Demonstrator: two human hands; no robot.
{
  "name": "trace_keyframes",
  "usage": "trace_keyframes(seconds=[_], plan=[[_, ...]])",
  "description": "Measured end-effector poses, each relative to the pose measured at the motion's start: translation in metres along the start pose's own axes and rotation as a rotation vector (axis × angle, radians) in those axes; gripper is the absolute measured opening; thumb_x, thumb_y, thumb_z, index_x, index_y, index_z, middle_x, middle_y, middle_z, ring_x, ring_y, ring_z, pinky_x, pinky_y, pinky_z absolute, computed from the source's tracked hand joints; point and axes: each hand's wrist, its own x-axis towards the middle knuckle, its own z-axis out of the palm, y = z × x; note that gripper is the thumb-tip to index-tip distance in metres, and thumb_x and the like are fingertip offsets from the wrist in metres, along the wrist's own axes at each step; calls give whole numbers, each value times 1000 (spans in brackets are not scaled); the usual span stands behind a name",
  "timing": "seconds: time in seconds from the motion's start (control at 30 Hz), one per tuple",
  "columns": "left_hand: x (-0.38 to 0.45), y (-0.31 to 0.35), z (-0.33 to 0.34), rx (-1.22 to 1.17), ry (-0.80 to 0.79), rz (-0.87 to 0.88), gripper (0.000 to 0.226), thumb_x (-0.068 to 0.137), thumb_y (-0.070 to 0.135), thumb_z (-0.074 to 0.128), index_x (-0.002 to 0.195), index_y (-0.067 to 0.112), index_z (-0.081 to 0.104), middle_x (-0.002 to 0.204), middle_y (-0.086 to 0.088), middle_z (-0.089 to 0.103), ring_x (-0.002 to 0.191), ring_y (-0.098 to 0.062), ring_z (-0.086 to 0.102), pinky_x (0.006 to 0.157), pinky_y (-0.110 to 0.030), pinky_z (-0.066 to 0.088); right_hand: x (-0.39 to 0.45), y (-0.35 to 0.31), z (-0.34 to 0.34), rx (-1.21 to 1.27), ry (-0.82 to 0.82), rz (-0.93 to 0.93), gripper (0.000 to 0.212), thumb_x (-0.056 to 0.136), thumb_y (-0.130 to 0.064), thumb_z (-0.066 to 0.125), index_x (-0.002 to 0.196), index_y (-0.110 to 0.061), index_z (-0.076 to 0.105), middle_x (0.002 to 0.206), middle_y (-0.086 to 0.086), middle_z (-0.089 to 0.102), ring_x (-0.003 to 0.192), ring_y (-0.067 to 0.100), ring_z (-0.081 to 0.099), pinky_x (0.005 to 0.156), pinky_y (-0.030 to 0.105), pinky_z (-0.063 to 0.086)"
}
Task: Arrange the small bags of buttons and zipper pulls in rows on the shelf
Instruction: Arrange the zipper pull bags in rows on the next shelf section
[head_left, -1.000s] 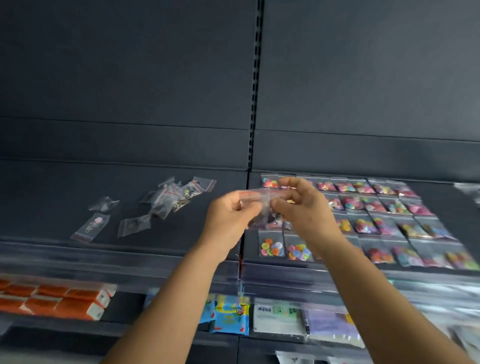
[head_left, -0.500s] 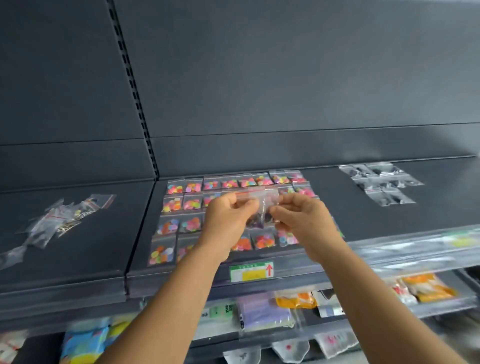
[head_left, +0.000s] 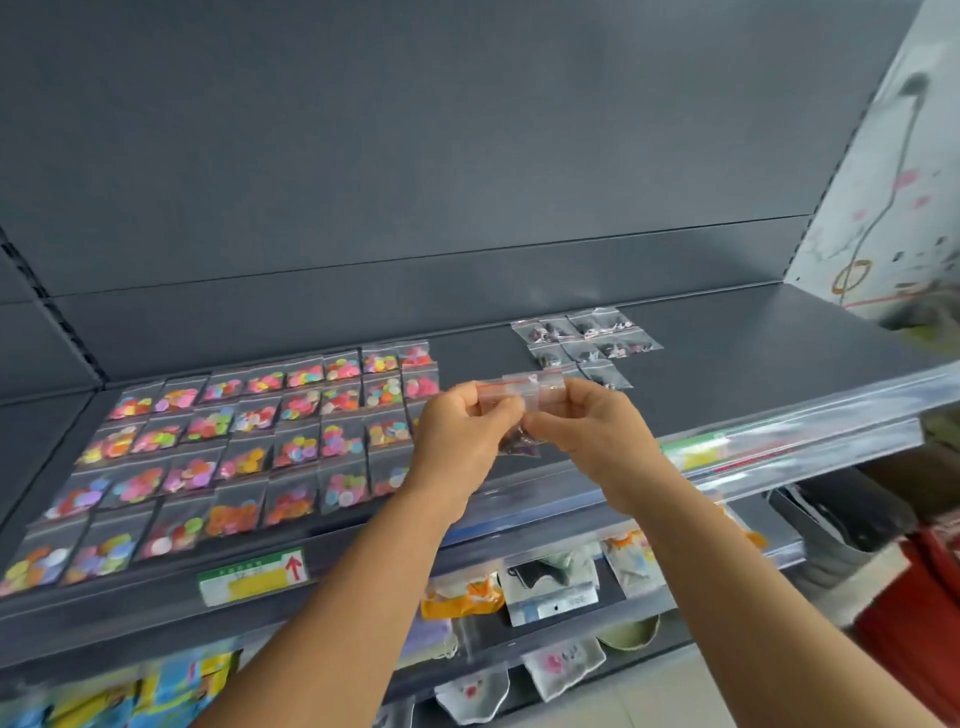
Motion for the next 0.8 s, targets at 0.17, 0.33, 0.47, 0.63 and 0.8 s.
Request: trace_keyframes(seconds=[0.17, 0.33, 0.47, 0.63, 0.8], plan=[[17, 1, 41, 46, -83, -1, 7, 83, 22, 64, 83, 16, 68, 68, -3, 65, 60, -16, 54, 63, -32, 48, 11, 12, -43, 46, 94, 31, 6, 80, -8, 69, 81, -14, 69, 72, 3, 72, 63, 12, 61, 60, 23, 47], [48, -4, 70, 3, -155, -6, 8, 84, 14, 65, 80, 21, 67, 78, 3, 71, 67, -8, 61, 57, -14, 49, 25, 24, -68, -12, 240, 39, 20, 85, -29, 65, 71, -16, 72, 53, -9, 55, 49, 5, 41, 45, 15, 36], [75, -7, 89, -52, -203, -8, 14, 82, 6, 65, 78, 19, 65, 69, 9, 70, 60, -3, 61, 53, -15, 48, 48, 28, -79, 34, 335, 30, 17, 85, -24, 66, 75, -12, 72, 57, -7, 60, 51, 4, 45, 57, 22, 41], [108, -9, 104, -27, -247, 33, 10, 88, 14, 61, 81, 14, 68, 70, 6, 70, 57, -1, 58, 49, -13, 44, 75, 33, -90, 21, 431, 25, 17, 85, -23, 65, 73, -13, 71, 57, -5, 59, 53, 7, 45, 57, 26, 40], [133, -15, 117, 16, -193, 15, 13, 87, 19, 60, 78, 15, 69, 62, 5, 63, 57, -10, 52, 58, -24, 44, 97, 43, -106, -17, 486, 18, 18, 84, -20, 62, 67, -15, 68, 64, 5, 59, 58, 14, 43, 55, 27, 37]])
